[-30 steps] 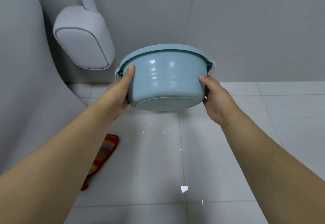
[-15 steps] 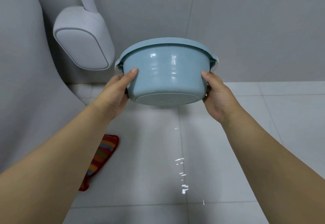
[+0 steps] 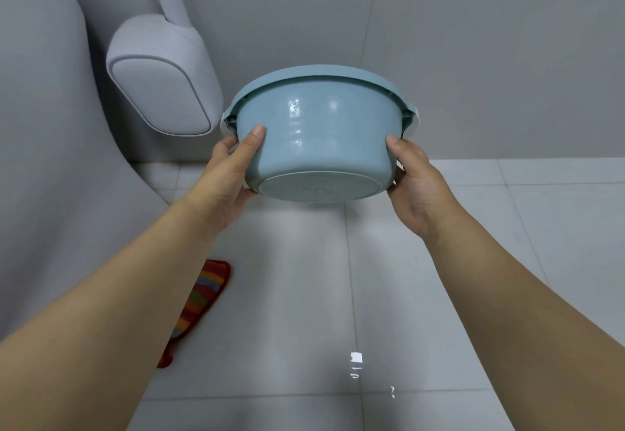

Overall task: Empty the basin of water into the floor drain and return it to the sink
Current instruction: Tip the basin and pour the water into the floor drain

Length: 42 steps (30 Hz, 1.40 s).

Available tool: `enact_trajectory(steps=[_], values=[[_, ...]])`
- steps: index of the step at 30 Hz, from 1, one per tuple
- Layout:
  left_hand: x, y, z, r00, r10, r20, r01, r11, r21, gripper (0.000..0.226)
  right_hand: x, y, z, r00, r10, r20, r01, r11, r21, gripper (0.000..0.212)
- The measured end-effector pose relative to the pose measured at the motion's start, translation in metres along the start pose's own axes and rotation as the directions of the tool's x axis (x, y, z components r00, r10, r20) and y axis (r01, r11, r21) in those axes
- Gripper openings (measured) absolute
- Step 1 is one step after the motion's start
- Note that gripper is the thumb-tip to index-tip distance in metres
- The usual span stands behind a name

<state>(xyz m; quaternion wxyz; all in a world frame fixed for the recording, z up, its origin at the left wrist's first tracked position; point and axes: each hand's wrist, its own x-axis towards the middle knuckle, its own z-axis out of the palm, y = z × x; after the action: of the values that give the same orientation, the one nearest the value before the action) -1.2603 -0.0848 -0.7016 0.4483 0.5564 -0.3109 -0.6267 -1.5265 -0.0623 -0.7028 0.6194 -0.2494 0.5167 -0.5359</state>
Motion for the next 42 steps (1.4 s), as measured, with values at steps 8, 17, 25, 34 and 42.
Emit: enact_trajectory(steps=[8,17,25,34,42], values=[[-0.0019,-0.0011,0.0029,0.999,-0.003,-0.040,0.004,1.000,0.020,0.110,-0.0026,-0.0006,0.0007,0.998,0.053,0.042,-0.052,0.998,-0.032,0.050],[-0.0042,0.0000,0.0055,0.999,0.005,-0.051,-0.005,1.000,0.000,0.096,-0.0040,-0.0010,0.0041,0.998,0.049,0.029,-0.048,0.999,-0.026,0.047],[-0.0018,-0.0007,0.0037,0.999,0.003,-0.039,-0.003,1.000,0.006,0.103,-0.0017,0.0003,0.0050,0.999,0.038,0.018,-0.038,0.999,-0.023,0.052],[-0.0015,-0.0024,0.0039,0.999,-0.010,-0.047,0.011,1.000,0.011,0.096,-0.0001,0.0025,0.0051,0.999,0.038,-0.010,-0.038,0.999,-0.015,0.055],[0.0030,-0.0014,0.0044,0.999,-0.012,-0.047,0.012,1.000,0.015,0.104,0.0016,0.0024,0.0065,0.999,0.033,-0.024,-0.033,0.999,-0.023,0.050]])
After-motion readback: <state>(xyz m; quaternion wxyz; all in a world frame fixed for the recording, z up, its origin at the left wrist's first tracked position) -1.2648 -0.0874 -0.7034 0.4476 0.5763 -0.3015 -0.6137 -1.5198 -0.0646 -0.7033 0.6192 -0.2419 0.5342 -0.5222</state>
